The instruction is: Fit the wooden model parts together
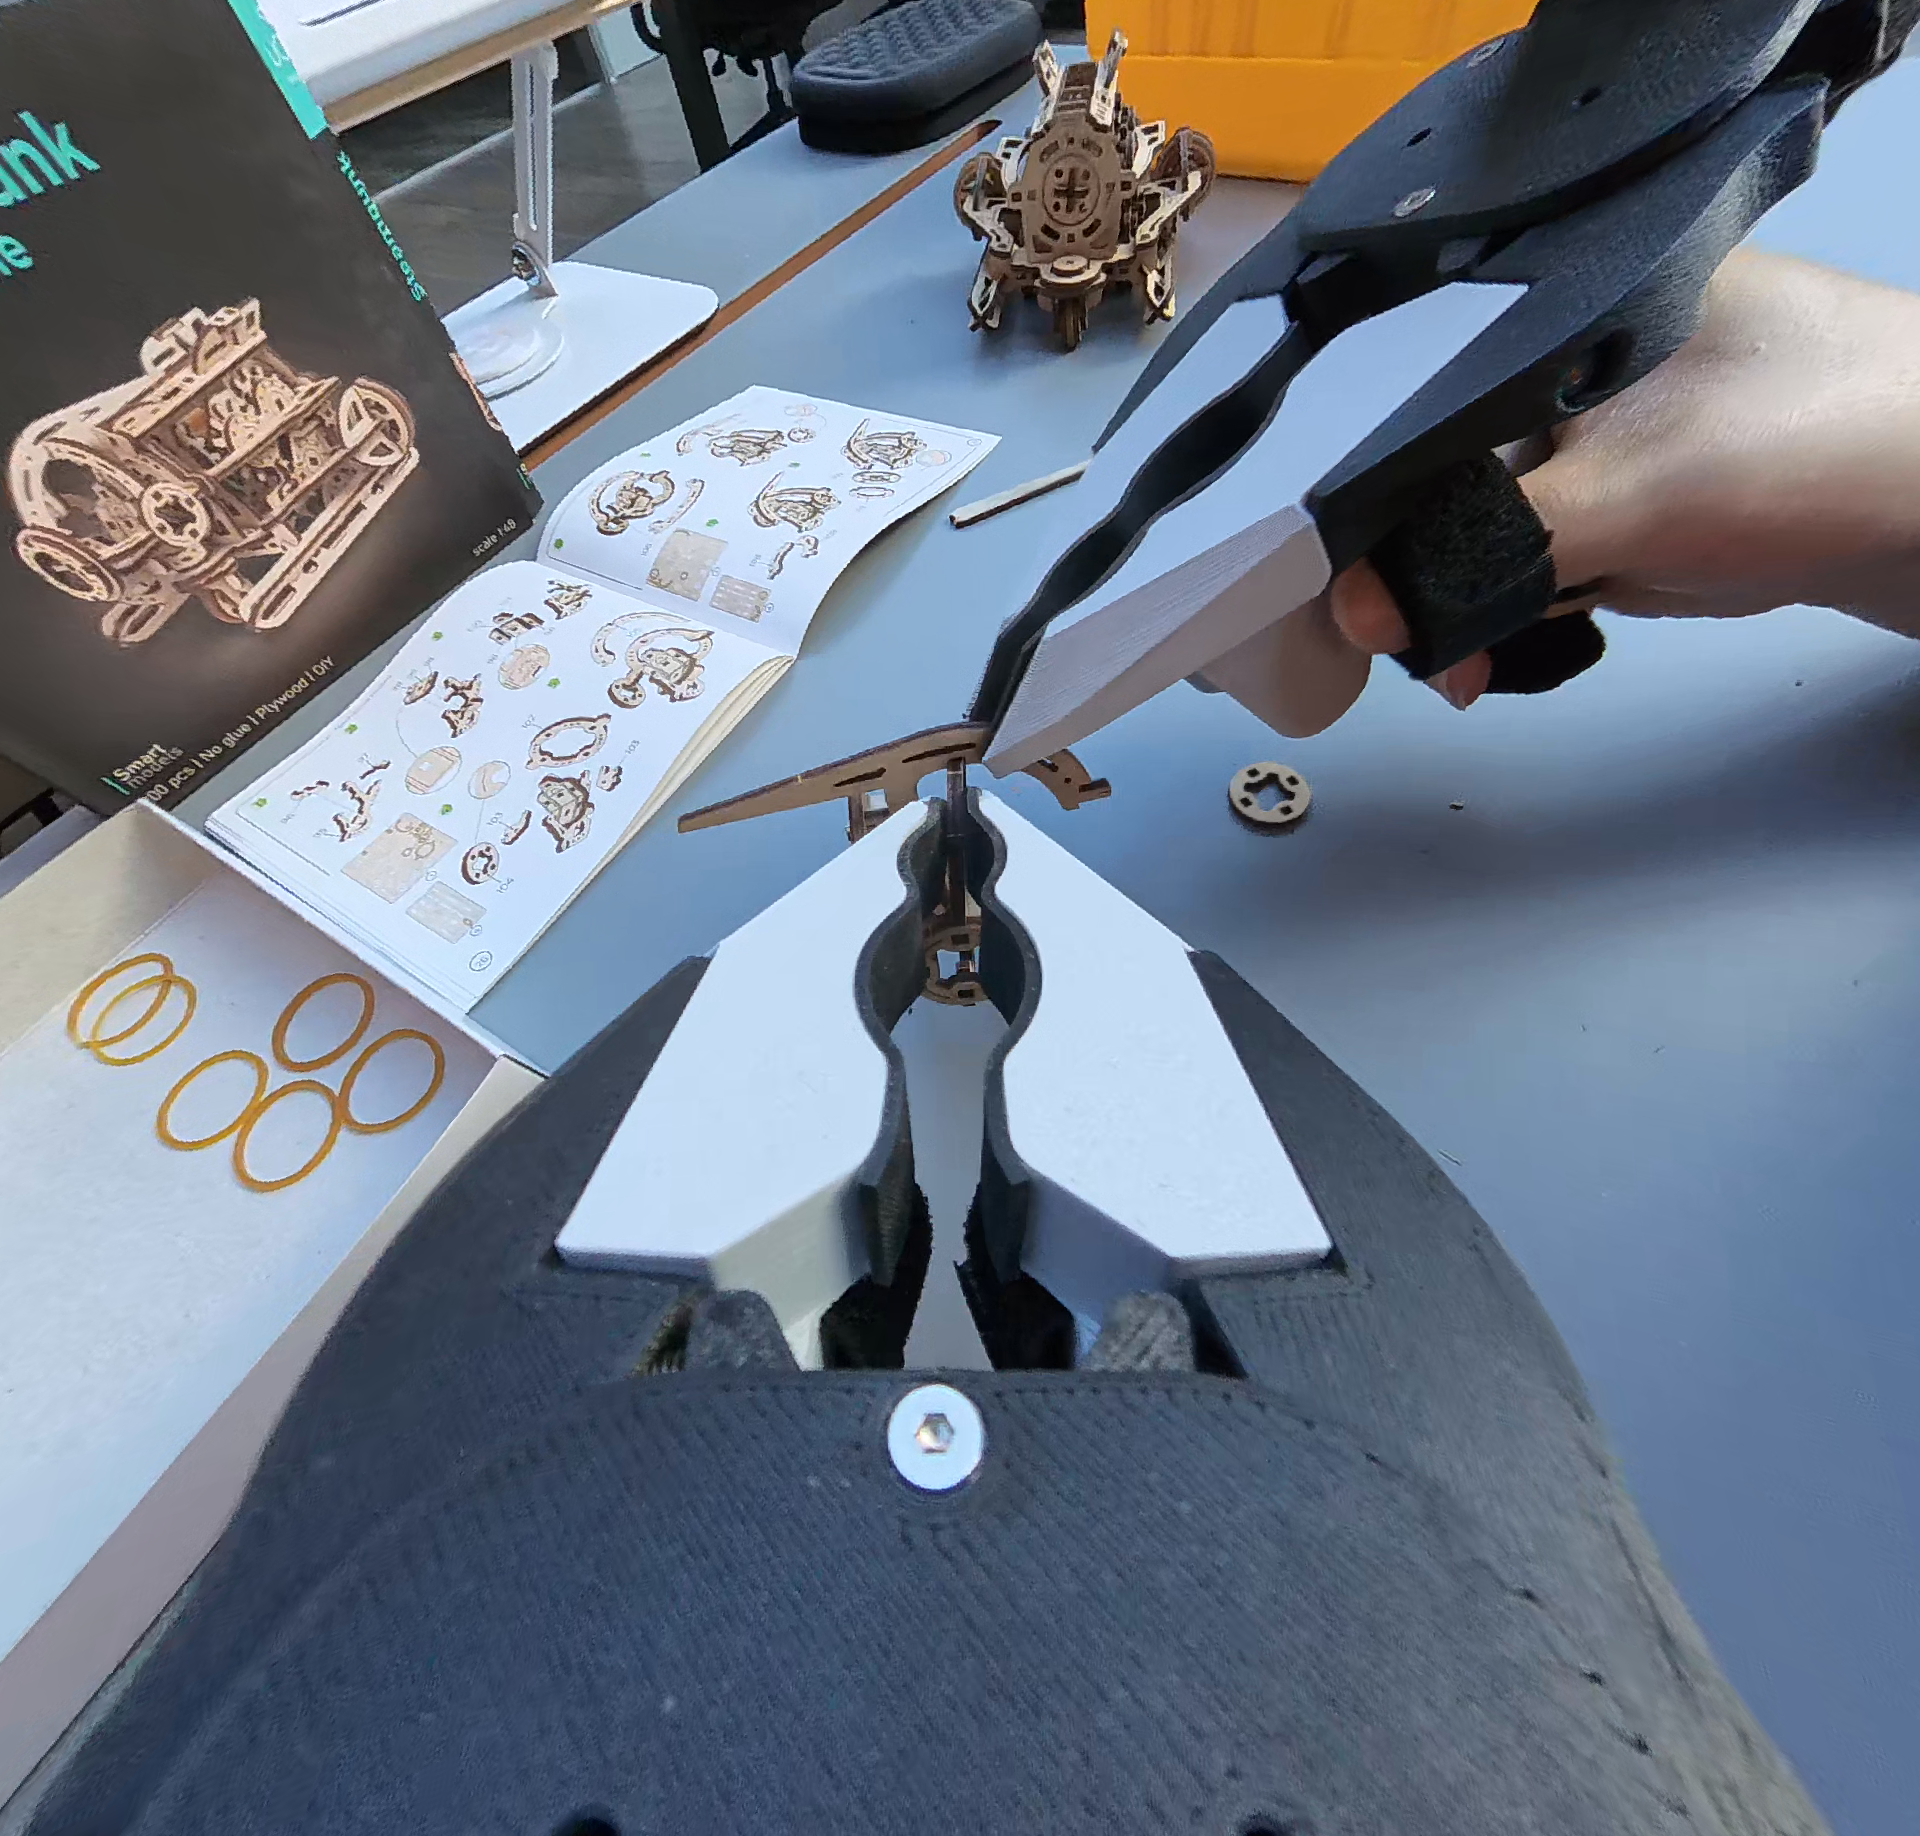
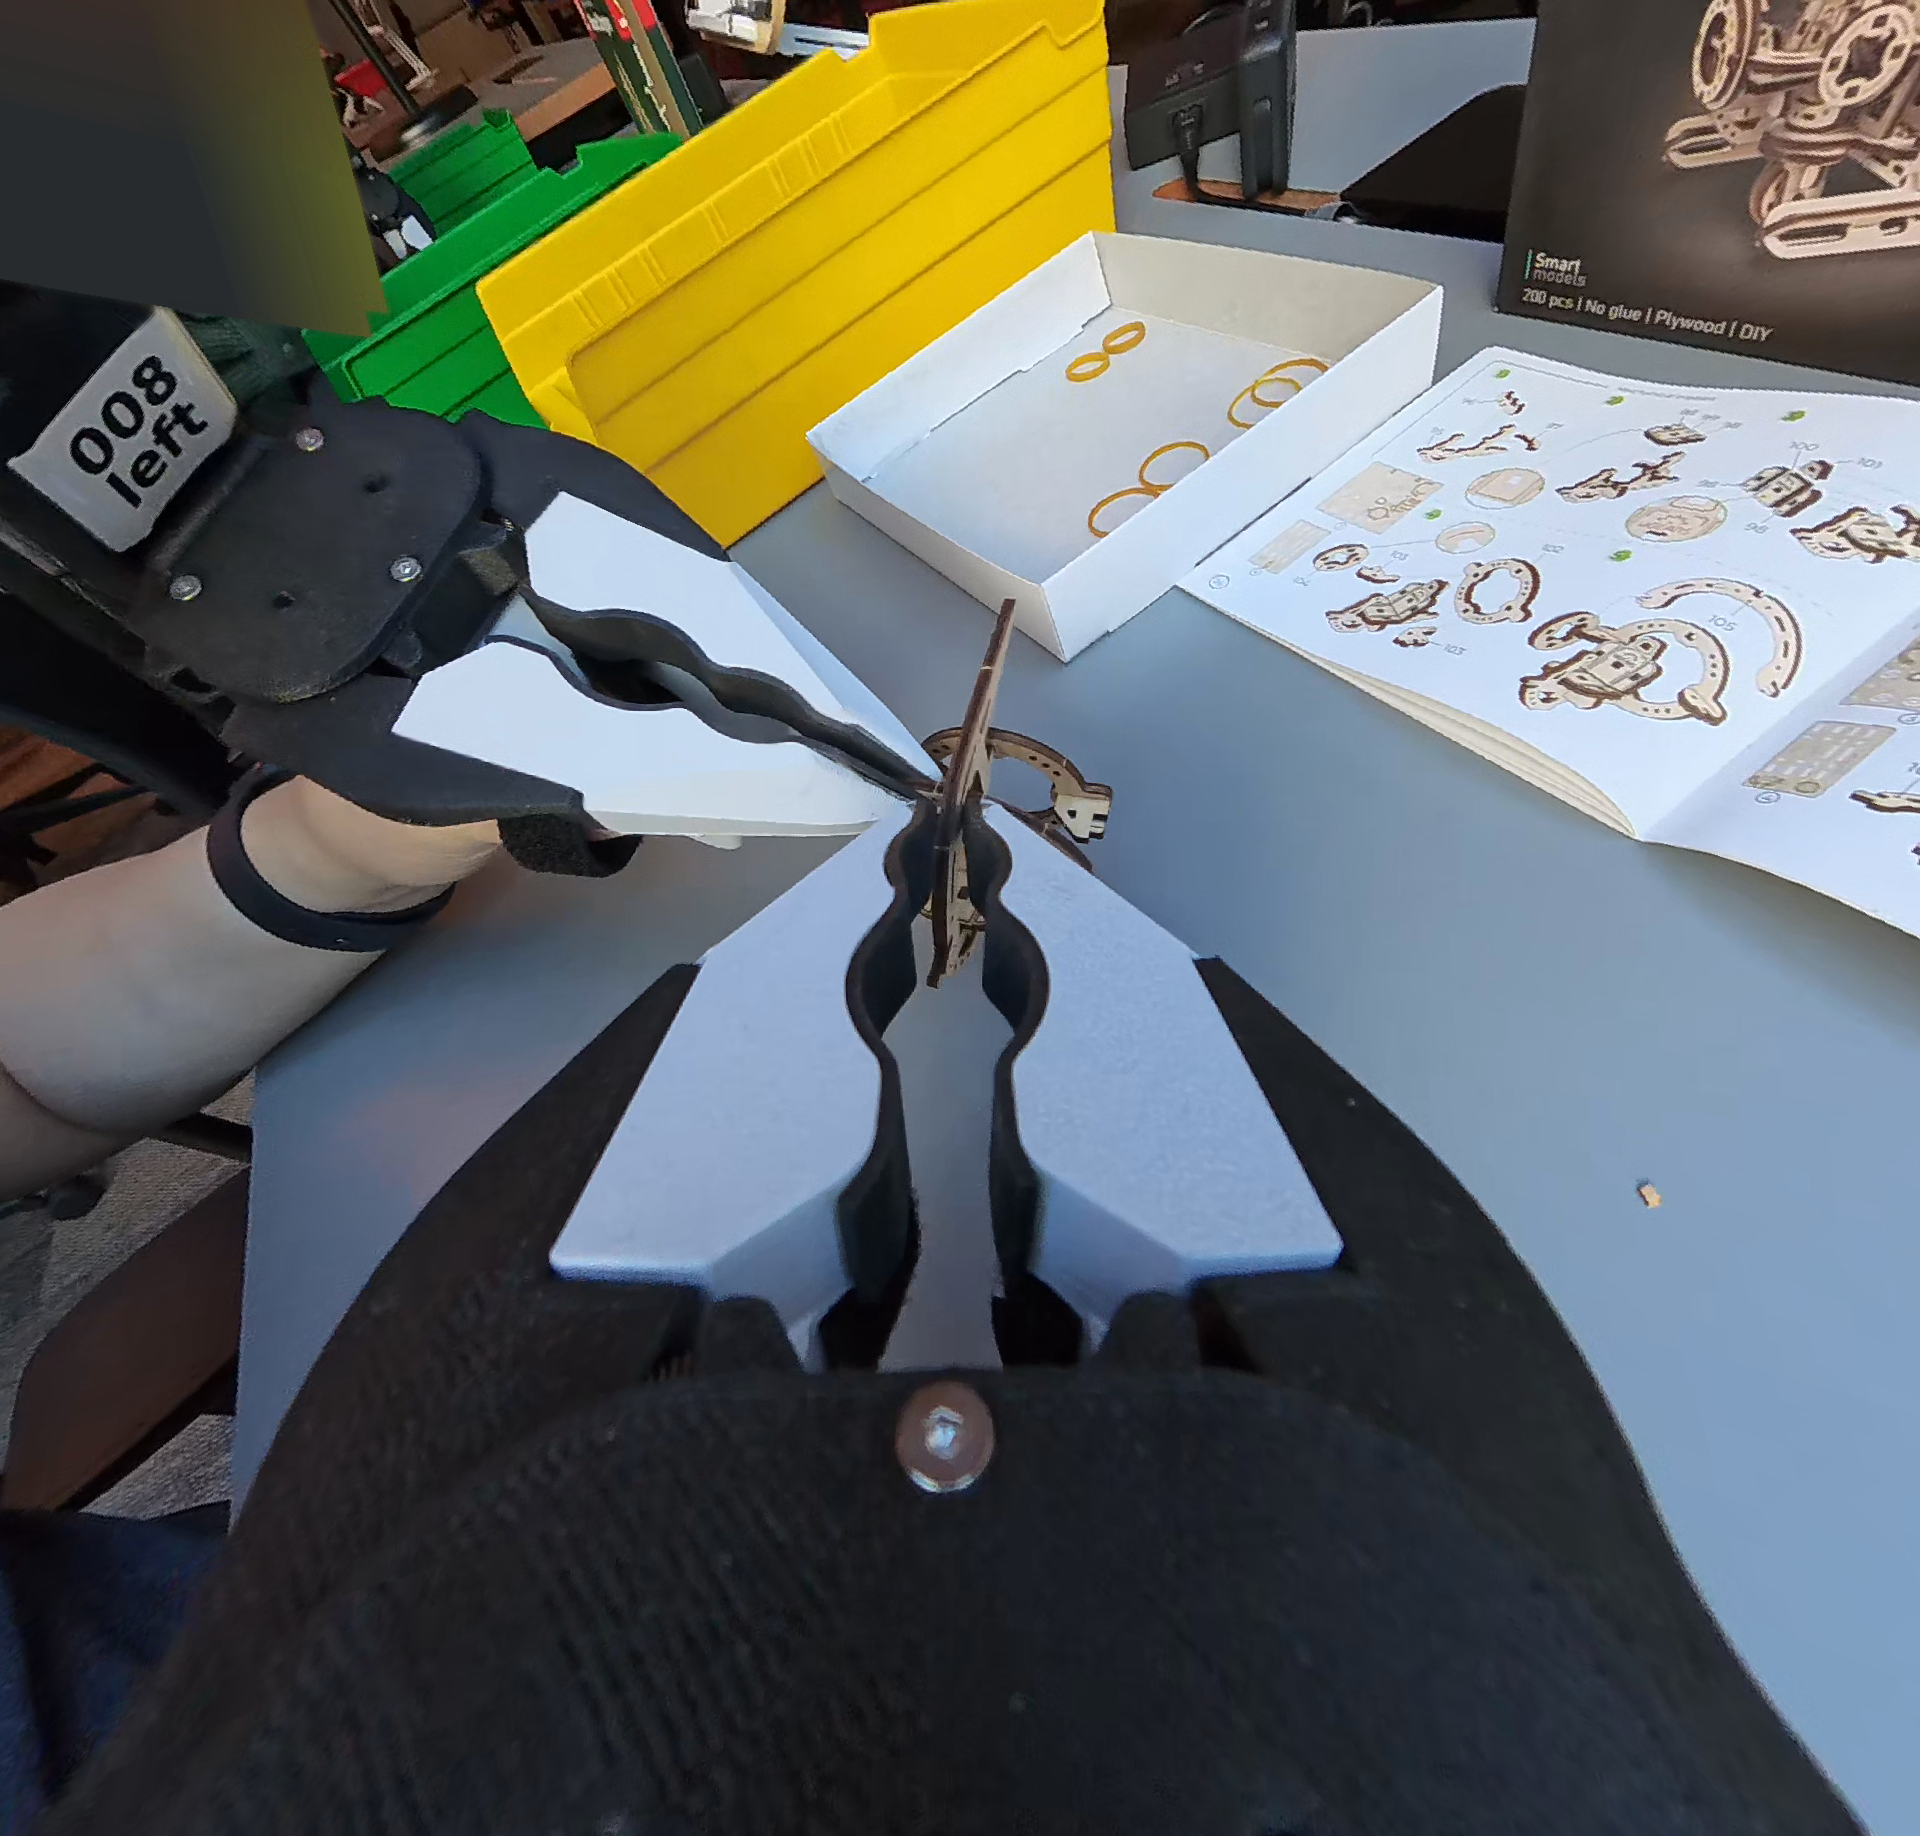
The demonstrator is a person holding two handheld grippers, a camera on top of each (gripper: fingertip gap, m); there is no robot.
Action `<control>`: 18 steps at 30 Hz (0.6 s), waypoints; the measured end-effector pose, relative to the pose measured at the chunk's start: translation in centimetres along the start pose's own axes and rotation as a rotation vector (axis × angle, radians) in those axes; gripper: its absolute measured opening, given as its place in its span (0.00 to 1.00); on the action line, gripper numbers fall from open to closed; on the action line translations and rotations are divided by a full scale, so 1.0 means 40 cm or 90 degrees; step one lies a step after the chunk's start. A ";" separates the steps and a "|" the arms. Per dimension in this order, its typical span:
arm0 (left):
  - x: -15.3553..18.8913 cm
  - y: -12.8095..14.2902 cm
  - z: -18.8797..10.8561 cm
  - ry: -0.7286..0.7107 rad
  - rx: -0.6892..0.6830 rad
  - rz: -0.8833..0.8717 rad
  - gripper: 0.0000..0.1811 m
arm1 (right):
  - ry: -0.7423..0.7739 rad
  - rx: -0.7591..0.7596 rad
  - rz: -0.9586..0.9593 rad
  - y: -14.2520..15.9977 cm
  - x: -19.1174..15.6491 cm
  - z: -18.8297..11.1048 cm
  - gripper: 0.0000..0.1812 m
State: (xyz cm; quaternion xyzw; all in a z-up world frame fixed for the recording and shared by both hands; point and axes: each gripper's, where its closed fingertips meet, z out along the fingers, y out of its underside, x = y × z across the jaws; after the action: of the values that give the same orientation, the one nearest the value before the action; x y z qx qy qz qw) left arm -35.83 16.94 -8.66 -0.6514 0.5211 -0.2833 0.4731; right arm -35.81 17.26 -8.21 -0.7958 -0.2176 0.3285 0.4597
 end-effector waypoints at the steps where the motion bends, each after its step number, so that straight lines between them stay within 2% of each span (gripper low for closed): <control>1: 0.001 -0.003 -0.001 0.004 0.006 -0.004 0.00 | -0.006 0.002 0.001 -0.002 -0.003 -0.003 0.03; 6: -0.002 -0.007 -0.005 0.013 0.021 -0.013 0.00 | -0.042 0.039 -0.011 -0.039 -0.018 -0.044 0.07; 9: 0.007 -0.017 -0.011 0.047 0.042 -0.039 0.00 | -0.100 0.079 -0.073 -0.073 -0.042 -0.086 0.10; 13: 0.018 -0.043 -0.034 0.115 0.076 -0.103 0.00 | -0.109 0.072 -0.248 -0.067 -0.040 -0.116 0.18; 18: 0.038 -0.086 -0.063 0.232 0.117 -0.198 0.00 | -0.100 0.074 -0.520 -0.087 -0.053 -0.149 0.20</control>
State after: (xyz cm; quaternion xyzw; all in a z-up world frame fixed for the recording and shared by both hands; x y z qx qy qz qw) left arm -36.15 14.72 -4.71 -0.6166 0.4631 -0.5113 0.3793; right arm -33.12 14.07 -2.35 -0.5894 -0.5308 0.1910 0.5782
